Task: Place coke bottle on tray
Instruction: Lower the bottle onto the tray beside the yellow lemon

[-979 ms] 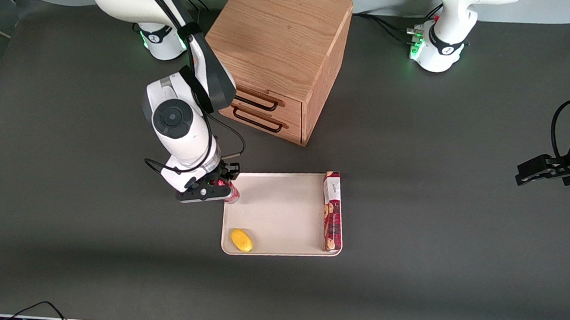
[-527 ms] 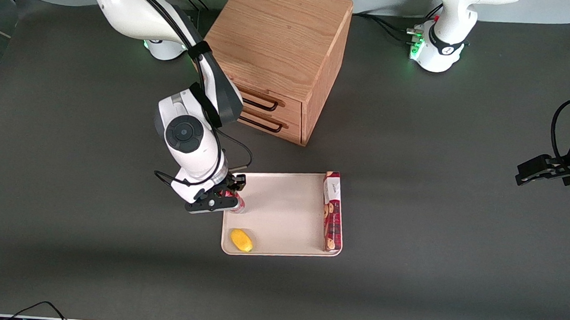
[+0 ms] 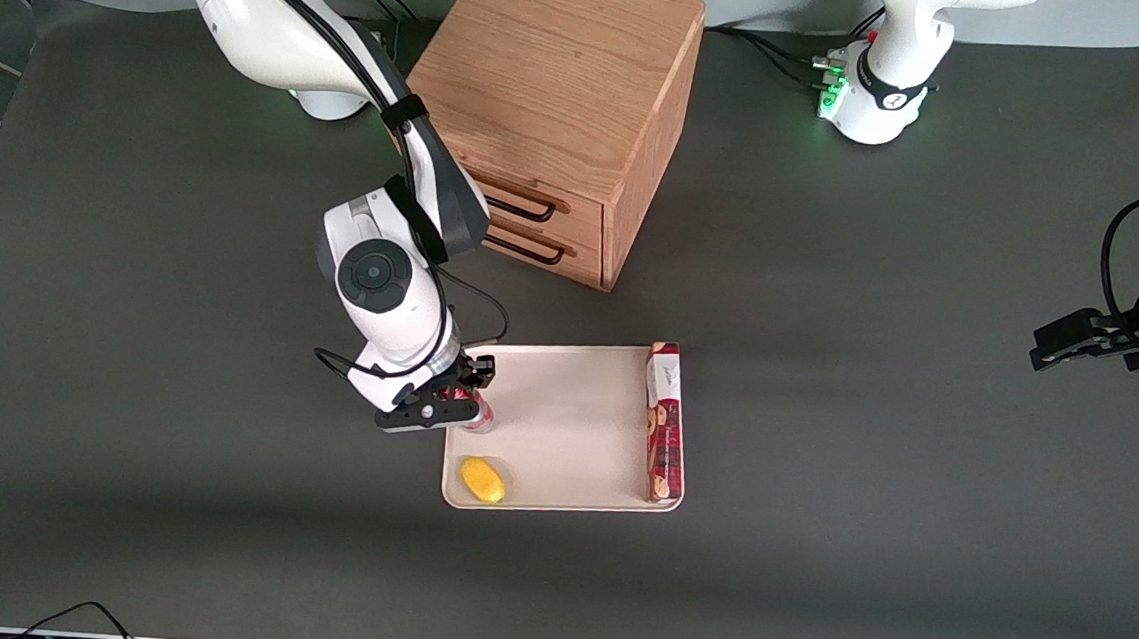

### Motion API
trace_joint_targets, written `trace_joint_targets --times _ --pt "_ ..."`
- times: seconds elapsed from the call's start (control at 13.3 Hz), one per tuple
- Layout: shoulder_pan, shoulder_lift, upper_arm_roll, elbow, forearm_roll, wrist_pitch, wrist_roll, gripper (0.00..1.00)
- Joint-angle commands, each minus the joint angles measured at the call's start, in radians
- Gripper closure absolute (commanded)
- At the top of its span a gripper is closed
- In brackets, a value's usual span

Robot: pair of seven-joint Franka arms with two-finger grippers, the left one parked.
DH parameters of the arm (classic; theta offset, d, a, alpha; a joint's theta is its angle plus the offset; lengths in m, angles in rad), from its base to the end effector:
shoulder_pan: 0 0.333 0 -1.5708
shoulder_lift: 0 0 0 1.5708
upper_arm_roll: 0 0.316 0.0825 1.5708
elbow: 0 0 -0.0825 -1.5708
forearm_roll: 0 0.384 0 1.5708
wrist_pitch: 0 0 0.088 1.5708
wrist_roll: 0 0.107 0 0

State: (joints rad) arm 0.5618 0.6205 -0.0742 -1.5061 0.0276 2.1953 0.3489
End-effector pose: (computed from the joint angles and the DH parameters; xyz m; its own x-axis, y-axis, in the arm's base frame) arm 0.6277 0.3440 0.3098 0.9878 0.1376 0.0729 0.1384 -0.9904 -0.0056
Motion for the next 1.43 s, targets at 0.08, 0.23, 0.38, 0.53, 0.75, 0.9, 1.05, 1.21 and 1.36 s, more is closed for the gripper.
trace_joint_targets --times 0.08,0.23,0.38,0.53,0.75,0.9,1.05,1.21,1.36 --pt "0.007 0.025 -0.007 0.029 0.02 0.007 0.015 1.0" --pt "0.007 0.033 -0.007 0.03 0.017 0.021 0.015 0.97" --pt "0.006 0.035 -0.009 0.027 0.017 0.033 0.013 0.22" --pt "0.004 0.033 -0.007 0.027 0.018 0.035 0.015 0.0" --pt "0.004 0.033 -0.007 0.027 0.018 0.035 0.016 0.0" --pt "0.004 0.033 -0.007 0.027 0.018 0.035 0.016 0.0" --pt "0.004 0.007 -0.009 0.027 0.017 0.027 0.012 0.0" --pt "-0.008 -0.082 -0.018 0.02 0.012 -0.043 -0.004 0.0" --pt "-0.028 -0.196 -0.041 0.001 0.009 -0.174 -0.05 0.0"
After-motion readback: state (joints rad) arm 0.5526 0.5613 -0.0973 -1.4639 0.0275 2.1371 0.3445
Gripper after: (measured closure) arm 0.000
